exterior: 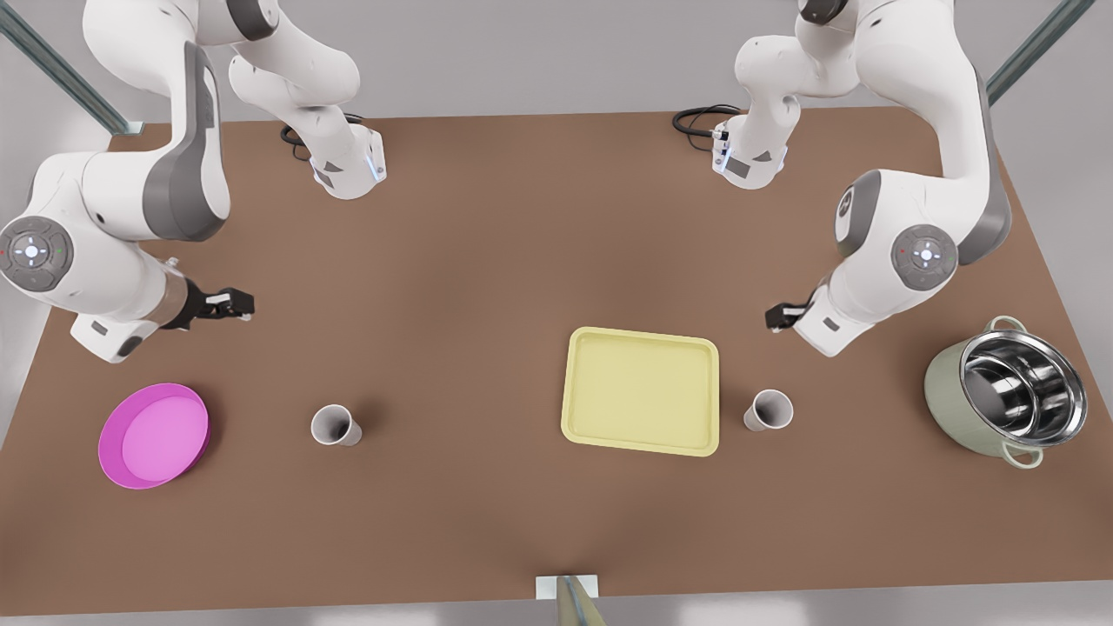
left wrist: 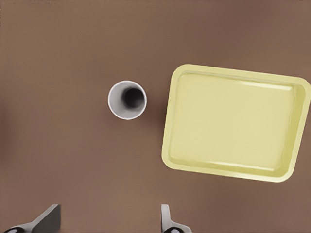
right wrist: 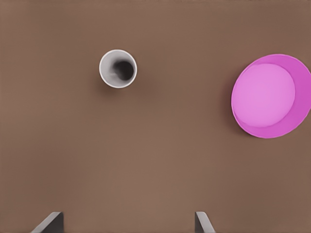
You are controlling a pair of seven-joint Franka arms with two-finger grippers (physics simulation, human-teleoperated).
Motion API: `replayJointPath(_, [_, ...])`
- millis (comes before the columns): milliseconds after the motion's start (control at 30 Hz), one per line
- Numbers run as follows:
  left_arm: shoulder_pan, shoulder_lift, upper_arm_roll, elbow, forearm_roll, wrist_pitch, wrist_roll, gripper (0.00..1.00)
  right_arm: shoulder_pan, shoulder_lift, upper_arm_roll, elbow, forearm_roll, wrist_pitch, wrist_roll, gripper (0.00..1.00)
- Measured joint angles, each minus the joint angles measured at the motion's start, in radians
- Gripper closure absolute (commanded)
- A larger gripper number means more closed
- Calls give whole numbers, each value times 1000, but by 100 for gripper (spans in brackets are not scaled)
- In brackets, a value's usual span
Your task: Use both arms to respectively pick up the white IKEA cups from the middle-left and middle-right positions, then place the white IKEA cups onto the middle-middle tray, ensuring that the cups remain upright and do not tip over
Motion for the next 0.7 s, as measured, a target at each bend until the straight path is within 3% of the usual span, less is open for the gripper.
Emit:
replayJointPath(133, [-1, 54, 28, 13, -2, 37, -1, 0, 1, 71, -1, 50, 8, 9, -14, 0])
replayJointPath(233, [61, 252, 47, 130, -6, 103, 17, 0, 3, 264, 3, 132, 34, 74, -19, 0])
replayJointPath(367, [76, 338, 48, 135, -13, 198, 41, 0, -36, 446, 1, 136, 99, 239, -23, 0])
replayJointPath(700, [79, 438, 48, 85, -17, 323, 85, 0, -35, 427, 6, -110, 187, 625, -28, 0])
